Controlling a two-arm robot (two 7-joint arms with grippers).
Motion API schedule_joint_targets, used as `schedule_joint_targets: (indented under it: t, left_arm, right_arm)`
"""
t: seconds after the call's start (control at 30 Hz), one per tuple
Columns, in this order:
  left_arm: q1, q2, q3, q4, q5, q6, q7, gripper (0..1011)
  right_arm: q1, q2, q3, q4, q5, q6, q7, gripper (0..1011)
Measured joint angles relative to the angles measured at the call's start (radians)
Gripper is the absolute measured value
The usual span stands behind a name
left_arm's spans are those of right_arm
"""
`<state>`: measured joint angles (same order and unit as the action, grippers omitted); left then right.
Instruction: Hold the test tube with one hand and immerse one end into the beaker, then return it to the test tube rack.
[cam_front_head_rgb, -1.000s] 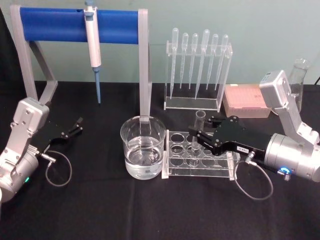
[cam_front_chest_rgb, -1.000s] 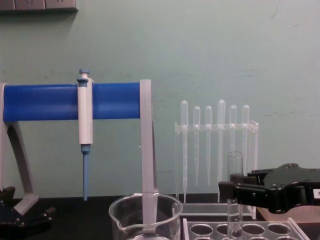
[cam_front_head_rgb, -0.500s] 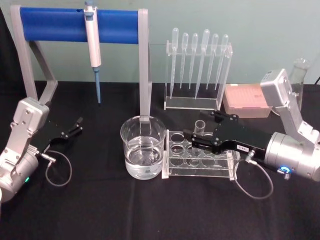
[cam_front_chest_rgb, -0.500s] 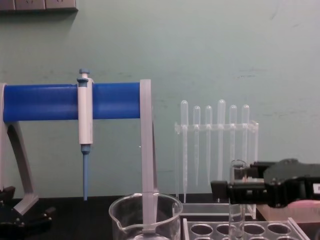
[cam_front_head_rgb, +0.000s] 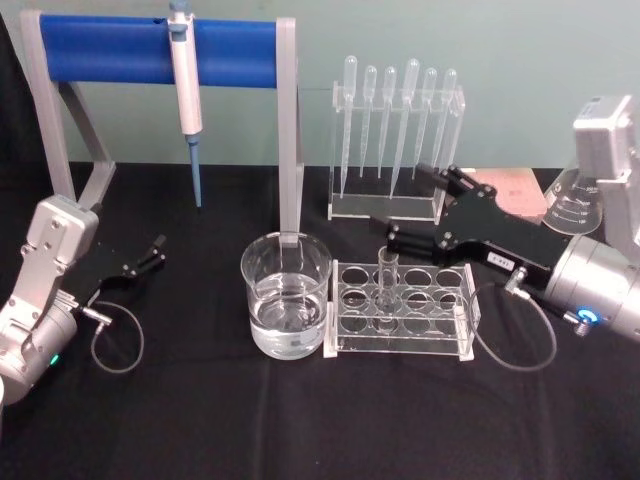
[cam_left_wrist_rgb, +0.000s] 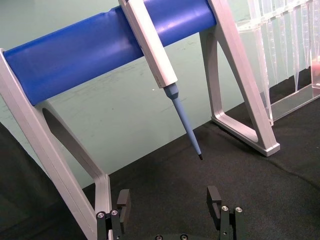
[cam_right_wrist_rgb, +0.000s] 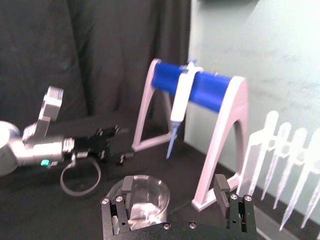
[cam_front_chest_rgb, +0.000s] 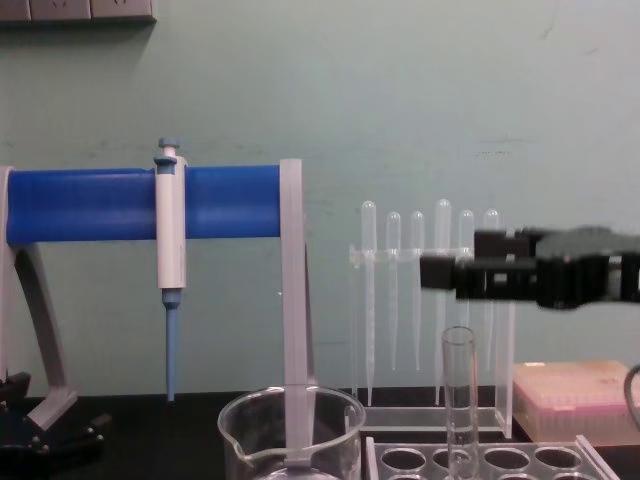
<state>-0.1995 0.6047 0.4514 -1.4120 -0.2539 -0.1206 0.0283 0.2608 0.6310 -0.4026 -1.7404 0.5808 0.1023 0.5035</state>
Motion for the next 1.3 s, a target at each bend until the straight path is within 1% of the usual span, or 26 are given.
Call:
schedule_joint_targets:
  t: [0.07,0.1,0.2,0.23,0.33,0.37,0.4,0.43,0.5,0.53,0.6,0.63,0.73,0.77,0.87,0.9,1.07,1.3]
  left_arm:
    - [0.000,0.000,0.000,0.000,0.000,0.000,0.000,1000]
    - [0.000,0.000,0.000,0.000,0.000,0.000,0.000,1000]
    - [0.000,0.000,0.000,0.000,0.000,0.000,0.000,1000]
    - [0.000,0.000,0.000,0.000,0.000,0.000,0.000,1000]
    - [0.000,0.000,0.000,0.000,0.000,0.000,0.000,1000]
    - [0.000,0.000,0.000,0.000,0.000,0.000,0.000,1000]
    - [0.000,0.000,0.000,0.000,0.000,0.000,0.000,1000]
    - [0.000,0.000,0.000,0.000,0.000,0.000,0.000,1000]
    - [0.000,0.000,0.000,0.000,0.000,0.000,0.000,1000]
    - [0.000,0.000,0.000,0.000,0.000,0.000,0.000,1000]
    - [0.000,0.000,0.000,0.000,0.000,0.000,0.000,1000]
    - [0.000,0.000,0.000,0.000,0.000,0.000,0.000,1000]
    - [0.000,0.000,0.000,0.000,0.000,0.000,0.000,1000]
    - [0.000,0.000,0.000,0.000,0.000,0.000,0.000,1000]
    - [0.000,0.000,0.000,0.000,0.000,0.000,0.000,1000]
    - [0.000,0.000,0.000,0.000,0.000,0.000,0.000,1000]
    - [0.000,0.000,0.000,0.000,0.000,0.000,0.000,1000]
    - [0.000,0.000,0.000,0.000,0.000,0.000,0.000,1000]
  right_arm:
    - [-0.009,-0.004,0.012,-0.011,0.005,-0.005,-0.015,1002]
    - [-0.019,-0.008,0.024,-0.020,0.008,-0.009,-0.034,1002]
    - [-0.033,-0.016,0.042,-0.030,0.007,-0.013,-0.069,1000]
    - [-0.043,-0.023,0.051,-0.032,0.001,-0.013,-0.094,1002]
    - [-0.061,-0.035,0.070,-0.032,-0.014,-0.013,-0.138,1002]
    - [-0.075,-0.045,0.083,-0.031,-0.024,-0.013,-0.172,1002]
    - [-0.080,-0.049,0.087,-0.030,-0.029,-0.012,-0.186,1002]
    - [-0.096,-0.060,0.102,-0.024,-0.040,-0.012,-0.220,1002]
    - [-0.108,-0.070,0.114,-0.020,-0.055,-0.008,-0.258,1002]
    - [-0.121,-0.080,0.124,-0.017,-0.075,0.000,-0.301,1002]
    - [-0.132,-0.091,0.132,-0.014,-0.100,0.009,-0.349,1002]
    - [-0.140,-0.100,0.137,-0.010,-0.127,0.017,-0.389,1000]
    - [-0.152,-0.112,0.138,-0.002,-0.178,0.027,-0.453,1000]
    - [-0.160,-0.120,0.138,0.007,-0.213,0.030,-0.490,1002]
    - [-0.169,-0.131,0.138,0.020,-0.252,0.031,-0.532,1002]
    - [-0.174,-0.138,0.139,0.029,-0.272,0.031,-0.553,1002]
    - [-0.181,-0.155,0.141,0.057,-0.307,0.047,-0.578,1002]
    - [-0.184,-0.170,0.148,0.071,-0.322,0.056,-0.572,1000]
